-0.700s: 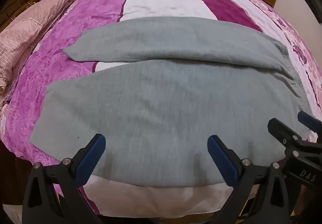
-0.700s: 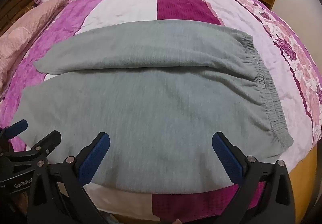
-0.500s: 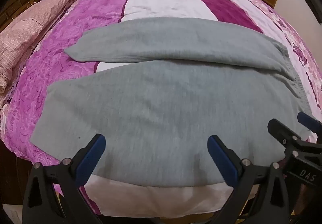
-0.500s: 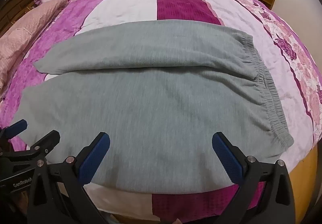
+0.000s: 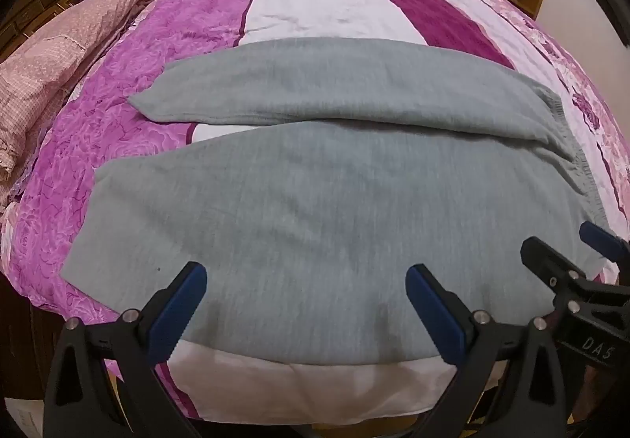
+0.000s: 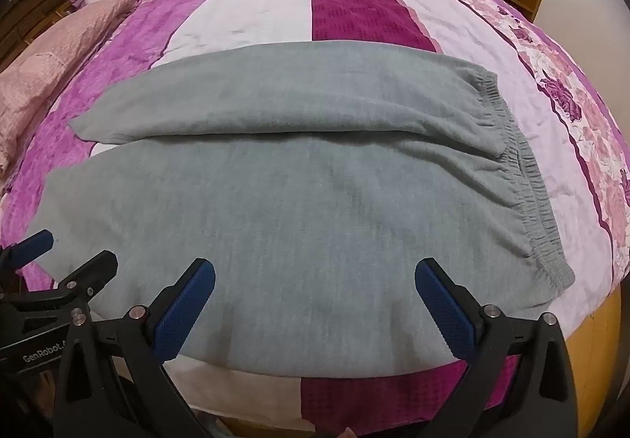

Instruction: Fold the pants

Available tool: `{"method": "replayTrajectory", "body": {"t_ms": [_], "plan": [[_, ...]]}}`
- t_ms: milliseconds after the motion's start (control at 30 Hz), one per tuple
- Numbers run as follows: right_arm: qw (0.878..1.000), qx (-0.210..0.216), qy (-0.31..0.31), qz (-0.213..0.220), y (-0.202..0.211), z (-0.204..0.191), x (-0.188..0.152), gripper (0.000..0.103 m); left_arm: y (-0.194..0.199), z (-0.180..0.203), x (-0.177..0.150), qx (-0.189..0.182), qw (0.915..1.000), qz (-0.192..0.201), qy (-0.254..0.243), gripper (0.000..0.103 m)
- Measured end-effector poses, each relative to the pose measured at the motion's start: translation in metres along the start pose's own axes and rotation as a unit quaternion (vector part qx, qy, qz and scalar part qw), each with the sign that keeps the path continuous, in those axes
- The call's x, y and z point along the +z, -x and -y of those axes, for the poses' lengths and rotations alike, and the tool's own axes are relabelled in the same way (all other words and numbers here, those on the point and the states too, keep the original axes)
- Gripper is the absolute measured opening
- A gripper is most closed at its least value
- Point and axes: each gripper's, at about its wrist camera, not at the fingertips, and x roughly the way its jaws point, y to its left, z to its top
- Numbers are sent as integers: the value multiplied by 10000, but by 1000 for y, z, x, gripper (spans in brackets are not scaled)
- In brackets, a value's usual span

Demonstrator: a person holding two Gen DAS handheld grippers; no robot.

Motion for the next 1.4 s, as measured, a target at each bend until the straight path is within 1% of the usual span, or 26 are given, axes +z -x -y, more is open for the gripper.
{"method": "replayTrajectory", "body": {"t_ms": [1067, 1400], "plan": [[10000, -2, 2, 34, 4, 0, 3, 98, 7, -8, 6, 21, 9999, 90, 59, 103], [10000, 10, 23, 64, 4, 3, 14, 98, 7, -13, 13, 38, 9999, 117, 48, 103]]}}
